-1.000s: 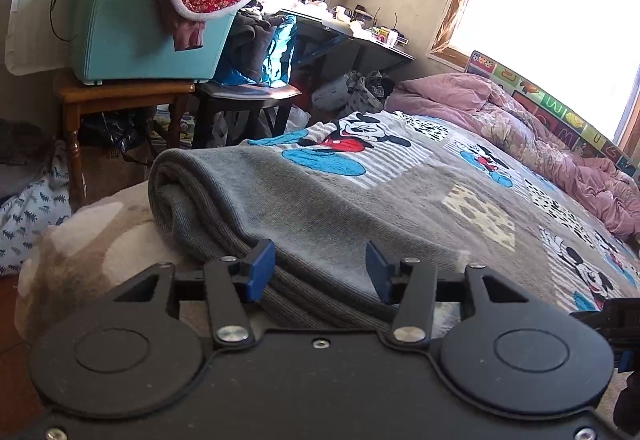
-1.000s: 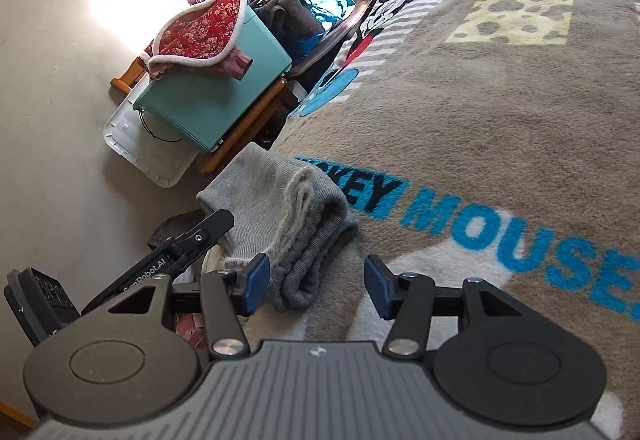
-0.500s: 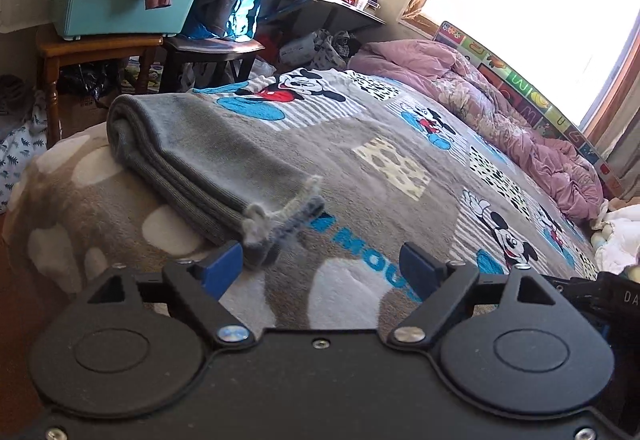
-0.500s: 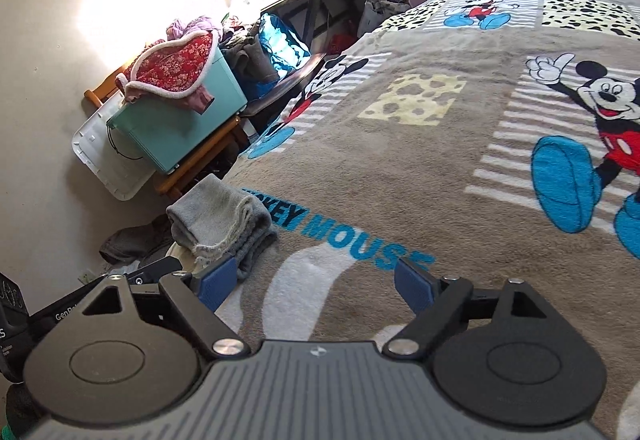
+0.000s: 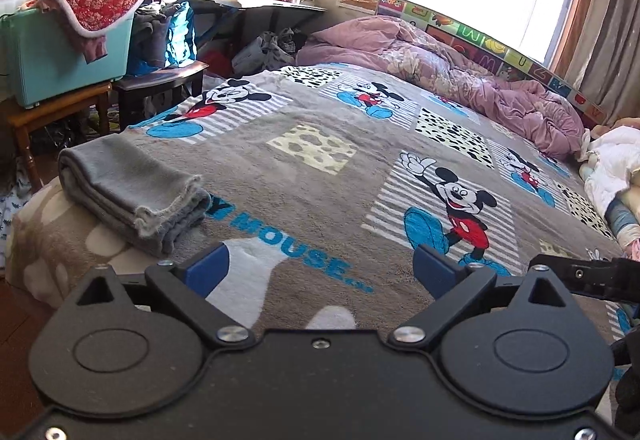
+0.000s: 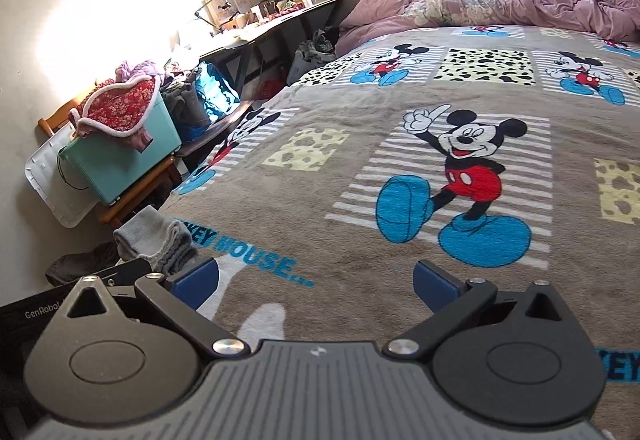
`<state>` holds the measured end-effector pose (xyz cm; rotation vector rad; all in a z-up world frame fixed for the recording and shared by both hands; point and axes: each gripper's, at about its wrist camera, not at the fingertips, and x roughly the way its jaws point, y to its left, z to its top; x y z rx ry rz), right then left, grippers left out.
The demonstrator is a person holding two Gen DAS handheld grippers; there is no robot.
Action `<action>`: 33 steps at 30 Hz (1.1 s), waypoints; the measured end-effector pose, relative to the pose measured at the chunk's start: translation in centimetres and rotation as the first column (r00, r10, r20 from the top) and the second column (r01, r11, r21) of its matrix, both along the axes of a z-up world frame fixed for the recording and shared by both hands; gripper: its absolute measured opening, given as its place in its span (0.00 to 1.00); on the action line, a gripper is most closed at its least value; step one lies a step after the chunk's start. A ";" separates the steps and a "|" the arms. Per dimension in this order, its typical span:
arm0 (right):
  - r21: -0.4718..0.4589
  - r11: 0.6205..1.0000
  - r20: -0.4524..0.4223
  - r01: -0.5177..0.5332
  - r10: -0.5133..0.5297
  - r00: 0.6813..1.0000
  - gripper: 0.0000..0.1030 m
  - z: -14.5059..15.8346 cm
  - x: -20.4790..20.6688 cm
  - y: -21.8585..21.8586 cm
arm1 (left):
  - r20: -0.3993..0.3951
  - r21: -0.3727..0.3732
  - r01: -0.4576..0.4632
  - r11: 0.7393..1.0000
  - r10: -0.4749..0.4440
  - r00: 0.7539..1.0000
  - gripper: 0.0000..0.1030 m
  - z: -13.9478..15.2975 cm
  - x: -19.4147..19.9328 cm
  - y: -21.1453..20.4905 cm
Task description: Fold clothes
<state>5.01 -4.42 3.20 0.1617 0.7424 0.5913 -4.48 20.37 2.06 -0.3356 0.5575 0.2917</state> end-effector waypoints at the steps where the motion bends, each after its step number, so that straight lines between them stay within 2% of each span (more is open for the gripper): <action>1: 0.002 1.000 0.002 0.002 -0.002 1.000 1.00 0.2 0.0 -0.3 | -0.005 0.004 -0.014 1.000 0.014 1.000 0.99 0.2 -0.2 -0.2; 3: 0.012 1.000 0.004 0.000 0.000 1.000 1.00 0.5 0.1 -0.8 | -0.028 0.036 -0.049 0.998 0.050 0.998 0.99 0.6 -0.6 -0.4; 6: 0.024 0.999 0.006 -0.046 0.046 0.999 1.00 1.0 -0.2 0.4 | -0.081 0.122 -0.153 0.981 0.164 0.983 1.00 1.2 -1.4 -0.1; 10: -0.013 0.988 0.013 -0.151 0.152 0.988 1.00 1.0 -0.8 5.0 | -0.217 0.206 -0.252 0.946 0.295 0.931 1.00 1.4 -1.6 1.6; 13: -0.034 0.976 0.008 -0.215 0.215 0.977 1.00 0.9 -1.3 8.6 | -0.232 0.258 -0.283 0.924 0.343 0.910 1.00 1.6 -2.6 2.6; 17: -0.048 0.963 0.001 -0.266 0.267 0.964 1.00 0.8 -1.8 12.1 | -0.219 0.282 -0.304 0.910 0.369 0.903 1.00 1.7 -3.8 3.5; 22: -0.078 0.955 0.006 -0.287 0.289 0.957 1.00 0.5 -2.1 14.5 | -0.224 0.272 -0.310 0.911 0.373 0.900 1.00 1.5 -4.4 4.7; 28: -0.115 0.950 0.004 -0.291 0.293 0.956 1.00 -0.2 -2.2 15.7 | -0.228 0.228 -0.321 0.919 0.371 0.900 1.00 1.0 -4.9 6.0; 33: -0.144 0.945 0.008 -0.294 0.298 0.955 1.00 -0.9 -2.1 16.6 | -0.230 0.227 -0.322 0.919 0.372 0.899 1.00 0.8 -4.9 6.5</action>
